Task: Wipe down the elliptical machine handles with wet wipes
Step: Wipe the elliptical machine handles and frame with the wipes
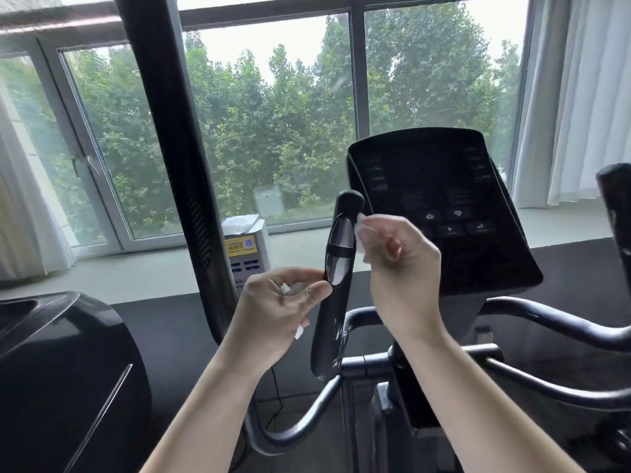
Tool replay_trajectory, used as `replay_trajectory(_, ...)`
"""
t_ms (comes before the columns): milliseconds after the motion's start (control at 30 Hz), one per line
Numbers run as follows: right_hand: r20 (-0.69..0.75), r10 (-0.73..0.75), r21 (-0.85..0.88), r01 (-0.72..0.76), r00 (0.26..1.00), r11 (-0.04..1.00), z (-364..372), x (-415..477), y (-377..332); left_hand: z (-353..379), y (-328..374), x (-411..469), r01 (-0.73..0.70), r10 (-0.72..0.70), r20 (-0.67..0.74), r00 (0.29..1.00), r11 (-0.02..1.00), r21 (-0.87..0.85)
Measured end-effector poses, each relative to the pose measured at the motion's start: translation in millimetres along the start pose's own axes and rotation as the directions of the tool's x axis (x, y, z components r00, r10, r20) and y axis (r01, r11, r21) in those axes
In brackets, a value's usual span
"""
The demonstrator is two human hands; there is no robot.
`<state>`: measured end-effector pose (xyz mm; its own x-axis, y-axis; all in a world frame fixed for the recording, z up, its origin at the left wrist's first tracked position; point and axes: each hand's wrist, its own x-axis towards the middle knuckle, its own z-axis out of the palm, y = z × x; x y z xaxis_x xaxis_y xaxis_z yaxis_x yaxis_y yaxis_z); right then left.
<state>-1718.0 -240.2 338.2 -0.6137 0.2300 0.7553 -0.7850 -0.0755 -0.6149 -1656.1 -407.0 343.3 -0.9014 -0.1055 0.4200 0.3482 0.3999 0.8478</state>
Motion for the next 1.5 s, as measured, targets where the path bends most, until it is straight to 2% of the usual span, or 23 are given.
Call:
replay_trajectory(100, 0.009, 0.146, 0.032, -0.146, 0.989, 0.989, -2.3, -34.1, 5.9, -0.8, -1.0, 0.5, -0.015, 0.015, 0.001, 1.0, 1.0, 0.003)
replay_trajectory(200, 0.124, 0.256, 0.029, -0.261, 0.959, 0.965, -9.6, -48.5, -5.3, -0.5, -3.4, 2.1, -0.016, 0.016, 0.004, 1.0, 1.0, -0.026)
replay_trajectory(367, 0.045, 0.152, -0.066, -0.149, 0.987, 0.987, -13.6, -20.4, -14.7, -3.1, -12.7, -0.5, 0.003, -0.002, 0.019, 1.0, 0.997, -0.08)
replay_trajectory(567, 0.084, 0.232, -0.075, -0.226, 0.969, 0.971, 2.3, -68.3, -12.6, -7.4, -30.5, -15.0, -0.011, 0.014, 0.044, 0.999, 0.997, -0.072)
replay_trajectory(700, 0.15, 0.301, -0.098, -0.289, 0.942, 0.952, -3.9, -75.4, -15.2, -10.1, -42.4, -23.0, 0.029, -0.025, 0.067, 0.997, 0.997, -0.068)
replay_trajectory(833, 0.038, 0.264, -0.057, -0.262, 0.964, 0.963, 0.7, -68.0, -17.9, -7.3, -45.8, -26.7, 0.023, -0.015, 0.064, 0.998, 0.992, -0.124)
replay_trajectory(967, -0.003, 0.265, -0.028, -0.265, 0.964, 0.964, 2.3, -80.9, -10.0, -5.5, -48.0, -28.4, 0.012, -0.003, 0.062, 0.998, 0.99, -0.144)
replay_trajectory(1100, 0.05, 0.34, -0.078, -0.336, 0.939, 0.939, -3.9, -96.8, -5.8, -5.1, -47.9, -28.6, 0.012, -0.006, 0.049, 0.999, 0.992, -0.122)
replay_trajectory(1200, 0.156, 0.425, -0.136, -0.407, 0.892, 0.903, -13.5, -104.2, -7.0, -4.4, -45.4, -28.9, 0.021, -0.017, 0.041, 0.999, 0.994, -0.108)
replay_trajectory(1300, 0.231, 0.446, -0.223, -0.4, 0.864, 0.889, -27.1, -100.9, -11.8, -4.5, -44.1, -29.5, 0.03, -0.025, 0.045, 0.999, 0.995, -0.093)
replay_trajectory(1400, 0.129, 0.421, -0.115, -0.408, 0.898, 0.906, -35.0, -94.3, -14.8, -3.8, -43.2, -29.4, 0.049, -0.046, 0.04, 0.998, 0.995, -0.081)
replay_trajectory(1500, 0.065, 0.479, 0.083, -0.483, 0.875, 0.872, -34.0, -85.8, -13.7, -3.7, -40.4, -29.4, 0.05, -0.048, 0.042, 0.998, 0.997, -0.066)
